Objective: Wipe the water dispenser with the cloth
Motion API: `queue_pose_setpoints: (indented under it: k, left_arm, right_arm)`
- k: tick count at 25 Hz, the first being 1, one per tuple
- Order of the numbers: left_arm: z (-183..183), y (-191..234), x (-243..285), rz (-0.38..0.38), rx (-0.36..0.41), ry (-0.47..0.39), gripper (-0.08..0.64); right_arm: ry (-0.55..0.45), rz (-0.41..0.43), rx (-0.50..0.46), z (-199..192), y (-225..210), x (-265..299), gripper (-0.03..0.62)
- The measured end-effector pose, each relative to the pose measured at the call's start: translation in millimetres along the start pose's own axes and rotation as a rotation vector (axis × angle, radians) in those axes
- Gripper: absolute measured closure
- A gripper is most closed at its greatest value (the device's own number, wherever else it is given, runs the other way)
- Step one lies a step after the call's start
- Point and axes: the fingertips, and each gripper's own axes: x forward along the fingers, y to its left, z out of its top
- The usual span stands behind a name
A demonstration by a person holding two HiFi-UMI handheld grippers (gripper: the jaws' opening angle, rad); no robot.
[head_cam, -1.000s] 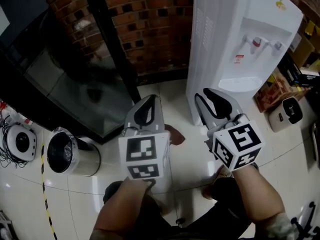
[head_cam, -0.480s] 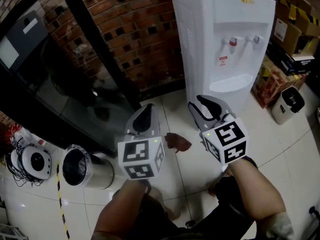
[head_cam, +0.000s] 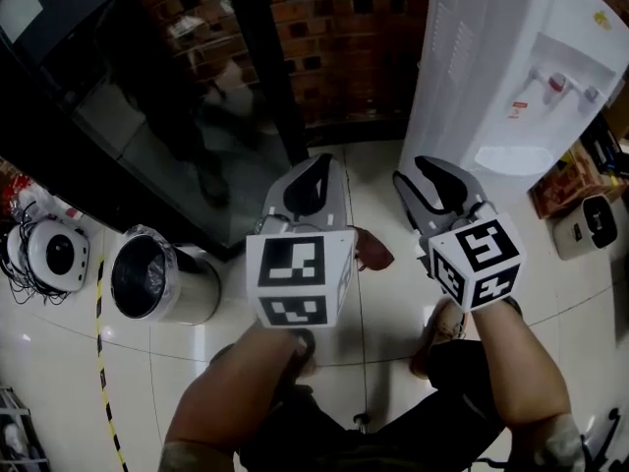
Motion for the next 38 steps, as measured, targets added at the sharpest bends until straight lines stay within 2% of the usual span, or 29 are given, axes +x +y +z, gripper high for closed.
queue_pose_setpoints:
  k: [2,4,8,12,15,19,21,24,28,30,35,38]
  left_arm:
    - [1,15,9,0.022,0.006,-0.009,0.560]
    - [-14,26,18,0.038,-0.016,0.020,0.560]
    - [-61,27,40,-0.006,-0.055,0.108,0.560]
    - [-109,25,63,-0.066,-0.020,0.186,0.560]
    - [-129,35,83,-0.085,0.022,0.218,0.560]
    - [-158,46,107,-0.114,0.051,0.248,0.560]
    - [-180,51,114,-0.100,0.030,0.270,0.560]
    - [-223,51,114,-0.086,-0.021,0.349,0.560]
    - [-258,34,118,-0.144,-0.006,0.433,0.560]
    - [-272,31,120,-0.139,0.006,0.458,0.560]
    - [-338,45,112,-0.053,-0.002,0.568,0.560]
    - [-368,47,107,-0.054,-0.022,0.627,0.560]
  right_arm:
    - [0.031,0.002,-0.031,-9,3,11,0.425]
    - [0.056,-0.022,-0.017,-18,-4,21,0.417]
    - [0.084,-0.095,0.022,-27,-27,40,0.403]
    - [0.125,-0.113,0.032,-41,-42,62,0.391]
    - [0.181,-0.108,0.010,-64,-48,85,0.381]
    - [0.325,-0.075,-0.002,-127,-39,119,0.347]
    - [0.388,-0.047,0.005,-162,-26,133,0.324]
    - [0.432,-0.030,0.099,-214,-3,144,0.312]
    - [0.579,0.004,0.160,-300,21,141,0.276]
    - [0.648,0.027,0.175,-335,31,137,0.262]
    - [0.731,0.051,0.205,-388,45,141,0.241]
    - [0.751,0.054,0.222,-407,49,151,0.219]
